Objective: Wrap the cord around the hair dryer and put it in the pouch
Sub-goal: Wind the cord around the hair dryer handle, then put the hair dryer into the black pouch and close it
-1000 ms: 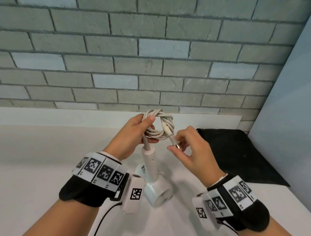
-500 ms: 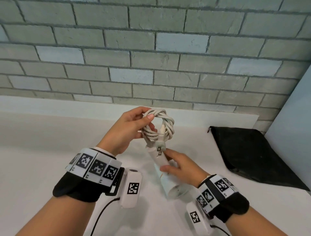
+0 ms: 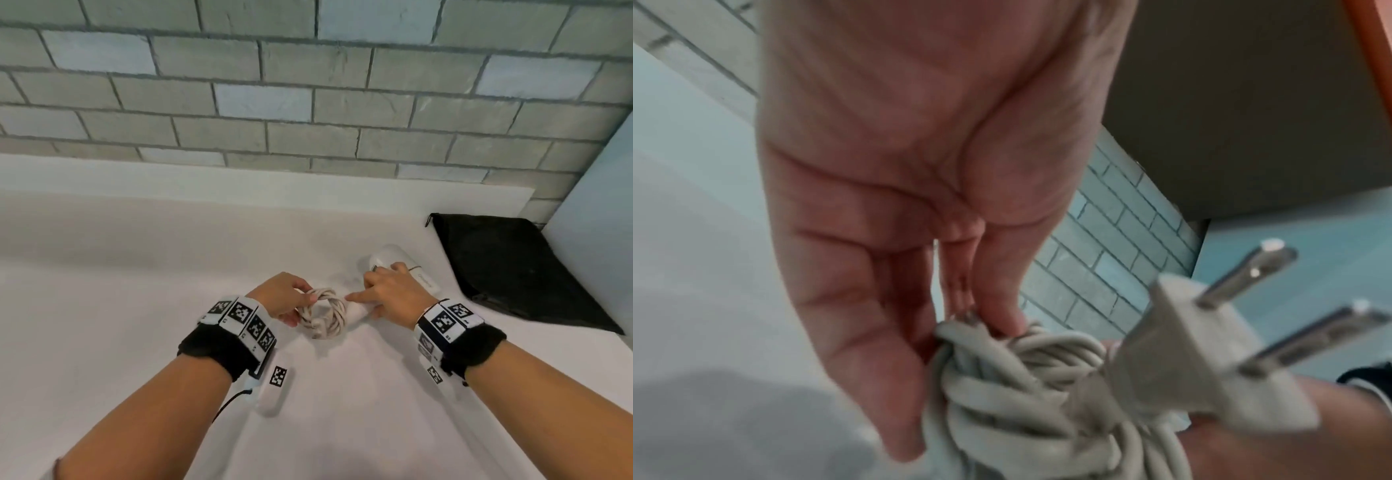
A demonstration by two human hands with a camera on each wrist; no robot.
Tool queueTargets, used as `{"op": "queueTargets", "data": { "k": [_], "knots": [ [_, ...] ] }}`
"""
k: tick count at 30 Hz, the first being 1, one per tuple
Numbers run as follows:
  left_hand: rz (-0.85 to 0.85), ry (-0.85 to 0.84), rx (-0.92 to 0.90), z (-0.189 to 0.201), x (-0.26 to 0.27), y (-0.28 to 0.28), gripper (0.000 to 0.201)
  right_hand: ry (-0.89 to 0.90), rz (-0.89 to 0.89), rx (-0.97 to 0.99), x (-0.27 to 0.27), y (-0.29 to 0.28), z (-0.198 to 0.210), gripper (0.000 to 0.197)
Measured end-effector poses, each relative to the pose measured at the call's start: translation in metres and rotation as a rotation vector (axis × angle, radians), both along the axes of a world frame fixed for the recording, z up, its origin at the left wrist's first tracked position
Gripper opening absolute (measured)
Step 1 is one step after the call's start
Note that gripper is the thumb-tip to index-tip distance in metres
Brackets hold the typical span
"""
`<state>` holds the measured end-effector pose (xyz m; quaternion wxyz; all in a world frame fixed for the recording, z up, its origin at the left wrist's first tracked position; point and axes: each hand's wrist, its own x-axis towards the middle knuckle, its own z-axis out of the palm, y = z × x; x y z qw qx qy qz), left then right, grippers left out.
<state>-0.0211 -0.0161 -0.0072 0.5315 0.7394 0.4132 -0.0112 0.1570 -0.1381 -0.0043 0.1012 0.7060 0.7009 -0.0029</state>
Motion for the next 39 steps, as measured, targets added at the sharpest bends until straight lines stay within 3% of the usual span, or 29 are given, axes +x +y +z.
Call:
{"op": "queueTargets", "data": {
  "k": [2,8,12,16,19,22,26,30,34,39],
  "knots": [
    [-0.044,0.045,0.043,-0.002,0.004,0.0,0.02,0.001,-0.009,-0.016,0.002,-0.001,-0.002,0.048],
    [-0.156,0.139,0.129,0.006,0.014,-0.001,0.036,0.102,-0.038,-0.025,0.012,-0.004,-0.002,0.053],
    [-0.202,0.199,0.334,0.028,0.025,-0.008,0.047,0.456,-0.127,0.247,0.03,-0.019,0.019,0.04],
    [-0.204,0.044,0.508,0.06,0.042,-0.034,0.037,0.441,-0.405,0.473,0.074,-0.043,0.03,0.026],
    [-0.221,-0.118,0.556,0.075,0.059,-0.058,0.029,0.272,-0.713,0.259,0.105,-0.067,0.017,0.045],
    [-0.276,-0.17,0.525,0.079,0.076,-0.078,0.026,0.168,-0.842,0.0,0.119,-0.086,-0.004,0.064],
    [-0.336,-0.146,0.508,0.076,0.093,-0.09,0.025,0.213,-0.843,-0.03,0.125,-0.098,-0.016,0.043],
    [-0.337,-0.157,0.507,0.077,0.1,-0.089,0.024,0.091,-0.766,0.103,0.128,-0.104,-0.005,0.033],
    [-0.335,-0.166,0.531,0.081,0.106,-0.082,0.024,0.121,-0.719,0.476,0.124,-0.105,0.041,0.031],
    [-0.324,-0.191,0.558,0.091,0.112,-0.066,0.022,0.144,-0.587,0.608,0.098,-0.101,0.105,0.029]
  ]
}}
